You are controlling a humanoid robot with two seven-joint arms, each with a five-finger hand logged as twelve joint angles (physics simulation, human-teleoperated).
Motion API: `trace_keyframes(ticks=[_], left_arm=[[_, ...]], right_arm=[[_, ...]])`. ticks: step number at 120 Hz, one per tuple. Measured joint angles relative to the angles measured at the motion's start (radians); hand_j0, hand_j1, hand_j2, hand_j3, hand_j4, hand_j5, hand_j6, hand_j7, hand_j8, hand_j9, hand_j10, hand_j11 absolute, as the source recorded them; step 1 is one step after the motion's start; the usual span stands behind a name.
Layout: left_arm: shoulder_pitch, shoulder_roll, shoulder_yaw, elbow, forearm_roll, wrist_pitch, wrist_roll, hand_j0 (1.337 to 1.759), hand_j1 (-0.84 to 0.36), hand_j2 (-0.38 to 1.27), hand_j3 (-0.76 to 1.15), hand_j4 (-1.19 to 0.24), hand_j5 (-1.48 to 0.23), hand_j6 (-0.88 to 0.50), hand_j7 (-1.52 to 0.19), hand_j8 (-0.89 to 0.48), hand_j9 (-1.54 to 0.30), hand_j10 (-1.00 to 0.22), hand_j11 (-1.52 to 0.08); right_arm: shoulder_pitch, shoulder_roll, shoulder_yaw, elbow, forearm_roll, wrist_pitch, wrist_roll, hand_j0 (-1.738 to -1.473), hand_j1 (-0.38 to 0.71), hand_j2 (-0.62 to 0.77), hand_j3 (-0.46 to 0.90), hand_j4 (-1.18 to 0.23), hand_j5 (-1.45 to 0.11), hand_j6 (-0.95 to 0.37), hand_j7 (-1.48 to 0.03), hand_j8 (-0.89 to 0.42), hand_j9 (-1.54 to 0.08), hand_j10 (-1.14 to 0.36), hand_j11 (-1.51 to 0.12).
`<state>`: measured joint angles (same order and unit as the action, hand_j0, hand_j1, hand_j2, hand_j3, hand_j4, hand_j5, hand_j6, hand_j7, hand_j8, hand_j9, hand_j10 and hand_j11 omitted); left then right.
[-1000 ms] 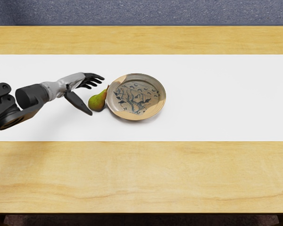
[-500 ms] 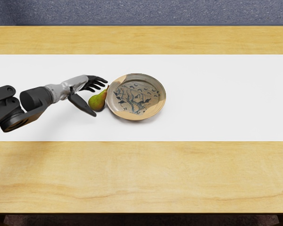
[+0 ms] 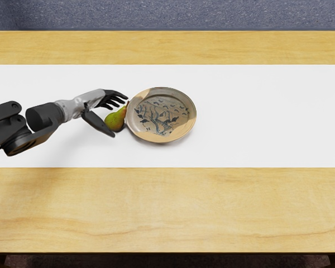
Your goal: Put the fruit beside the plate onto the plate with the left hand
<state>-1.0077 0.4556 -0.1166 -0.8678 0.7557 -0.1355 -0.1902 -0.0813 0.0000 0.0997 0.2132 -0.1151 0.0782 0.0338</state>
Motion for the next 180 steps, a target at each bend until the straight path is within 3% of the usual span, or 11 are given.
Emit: trace_keyframes(ticks=[18, 22, 24, 60, 115, 135, 147, 150, 161, 172, 180], left_arm=[[0.000, -0.014, 0.001, 0.006, 0.005, 0.000, 0.000, 1.658, -0.02, 0.06, 0.00, -0.31, -0.40, -0.31, -0.40, -0.31, -0.40, -0.31, -0.40], [0.000, -0.021, 0.002, 0.011, 0.007, 0.001, 0.001, 1.658, -0.02, 0.06, 0.00, -0.32, -0.39, -0.19, -0.61, -0.31, -0.40, -0.31, -0.40], [0.000, -0.022, 0.001, 0.013, 0.007, 0.001, 0.001, 1.658, -0.02, 0.06, 0.00, -0.32, -0.39, -0.17, -0.64, -0.31, -0.40, -0.31, -0.40], [0.001, -0.023, -0.002, 0.024, 0.002, -0.006, -0.007, 1.658, -0.05, 0.07, 0.00, -0.33, -0.43, -0.34, -0.37, -0.33, -0.43, -0.33, -0.43], [-0.002, -0.023, 0.018, 0.039, 0.011, -0.012, 0.000, 1.658, -0.21, 0.10, 0.00, -0.47, -0.61, -0.47, -0.60, -0.47, -0.61, -0.47, -0.61], [-0.006, -0.022, 0.035, 0.039, 0.007, -0.020, 0.000, 1.657, -0.27, 0.17, 0.00, -0.56, -0.66, -0.45, -0.70, -0.42, -0.72, -0.55, -0.72], [-0.009, -0.021, 0.039, 0.039, 0.004, -0.033, -0.002, 1.656, -0.28, 0.19, 0.00, -0.45, -0.80, -0.41, -0.76, -0.38, -0.79, -0.57, -0.79], [-0.009, -0.020, 0.039, 0.039, 0.003, -0.039, -0.002, 1.655, -0.29, 0.21, 0.00, -0.38, -0.91, -0.41, -0.78, -0.37, -0.81, -0.58, -0.81], [-0.011, -0.017, 0.041, 0.039, 0.003, -0.053, -0.002, 1.655, -0.29, 0.28, 0.00, -0.39, -0.89, -0.41, -0.83, -0.38, -0.86, -0.60, -0.87], [-0.014, -0.015, 0.043, 0.039, 0.005, -0.066, -0.001, 1.655, -0.29, 0.39, 0.00, -0.31, -0.98, -0.45, -0.88, -0.41, -0.91, -0.67, -0.92], [-0.016, -0.006, 0.043, 0.037, 0.004, -0.081, -0.003, 1.655, -0.31, 0.43, 0.00, -0.42, -0.76, -0.42, -0.92, -0.38, -0.94, -0.64, -0.94]], right_arm=[[0.000, 0.000, 0.000, 0.000, 0.000, 0.000, 0.000, -1.658, -0.31, -0.01, 0.00, -0.03, -0.04, -0.03, -0.04, -0.03, -0.04, -0.03, -0.04], [0.000, 0.000, 0.000, 0.000, 0.000, 0.000, 0.000, -1.658, -0.31, -0.01, 0.00, -0.03, -0.04, -0.03, -0.04, -0.03, -0.04, -0.03, -0.04], [0.000, 0.000, 0.000, 0.000, 0.000, 0.000, 0.000, -1.658, -0.31, -0.01, 0.00, -0.03, -0.04, -0.03, -0.04, -0.03, -0.04, -0.03, -0.04], [0.000, 0.000, 0.000, 0.000, 0.000, 0.000, 0.000, -1.658, -0.31, -0.01, 0.00, -0.03, -0.04, -0.03, -0.04, -0.03, -0.04, -0.03, -0.04], [0.000, 0.000, 0.000, 0.000, 0.000, 0.000, 0.000, -1.658, -0.31, -0.01, 0.00, -0.03, -0.04, -0.03, -0.04, -0.03, -0.04, -0.03, -0.04], [0.000, 0.000, 0.000, 0.000, 0.000, 0.000, 0.000, -1.658, -0.31, -0.01, 0.00, -0.03, -0.04, -0.03, -0.04, -0.03, -0.04, -0.03, -0.04], [0.000, 0.000, 0.000, 0.000, 0.000, 0.000, 0.000, -1.658, -0.31, -0.01, 0.00, -0.03, -0.04, -0.03, -0.04, -0.03, -0.04, -0.03, -0.04], [0.000, 0.000, 0.000, 0.000, 0.000, 0.000, 0.000, -1.658, -0.31, -0.01, 0.00, -0.03, -0.04, -0.03, -0.04, -0.03, -0.04, -0.03, -0.04], [0.000, 0.000, 0.000, 0.000, 0.000, 0.000, 0.000, -1.658, -0.31, -0.01, 0.00, -0.03, -0.04, -0.03, -0.04, -0.03, -0.04, -0.03, -0.04], [0.000, 0.000, 0.000, 0.000, 0.000, 0.000, 0.000, -1.658, -0.31, -0.01, 0.00, -0.03, -0.04, -0.03, -0.04, -0.03, -0.04, -0.03, -0.04], [0.000, 0.000, 0.000, 0.000, 0.000, 0.000, 0.000, -1.658, -0.31, -0.01, 0.00, -0.03, -0.04, -0.03, -0.04, -0.03, -0.04, -0.03, -0.04]])
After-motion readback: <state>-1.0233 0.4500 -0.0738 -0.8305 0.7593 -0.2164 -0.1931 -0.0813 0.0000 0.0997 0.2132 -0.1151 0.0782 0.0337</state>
